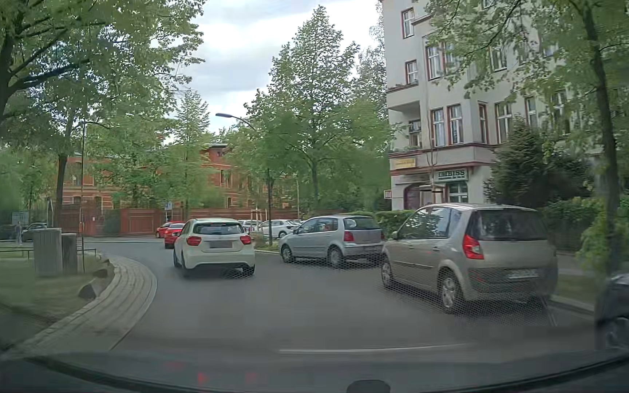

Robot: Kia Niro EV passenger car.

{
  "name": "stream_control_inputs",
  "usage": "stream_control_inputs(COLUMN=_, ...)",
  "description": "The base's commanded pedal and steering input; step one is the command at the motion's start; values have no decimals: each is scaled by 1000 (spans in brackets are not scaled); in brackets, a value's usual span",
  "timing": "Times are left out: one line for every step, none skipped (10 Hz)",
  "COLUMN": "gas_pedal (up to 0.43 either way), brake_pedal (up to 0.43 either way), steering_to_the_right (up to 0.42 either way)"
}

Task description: Follow the waypoints while adhering to traffic rules and regulations

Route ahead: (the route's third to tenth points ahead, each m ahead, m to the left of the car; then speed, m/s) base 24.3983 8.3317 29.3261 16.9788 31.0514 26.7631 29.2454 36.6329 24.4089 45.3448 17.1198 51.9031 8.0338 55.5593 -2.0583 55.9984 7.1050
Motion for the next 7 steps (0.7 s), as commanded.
stream_control_inputs(gas_pedal=0, brake_pedal=18, steering_to_the_right=-183)
stream_control_inputs(gas_pedal=0, brake_pedal=18, steering_to_the_right=-181)
stream_control_inputs(gas_pedal=0, brake_pedal=18, steering_to_the_right=-176)
stream_control_inputs(gas_pedal=0, brake_pedal=18, steering_to_the_right=-172)
stream_control_inputs(gas_pedal=0, brake_pedal=18, steering_to_the_right=-171)
stream_control_inputs(gas_pedal=0, brake_pedal=24, steering_to_the_right=-171)
stream_control_inputs(gas_pedal=0, brake_pedal=24, steering_to_the_right=-171)
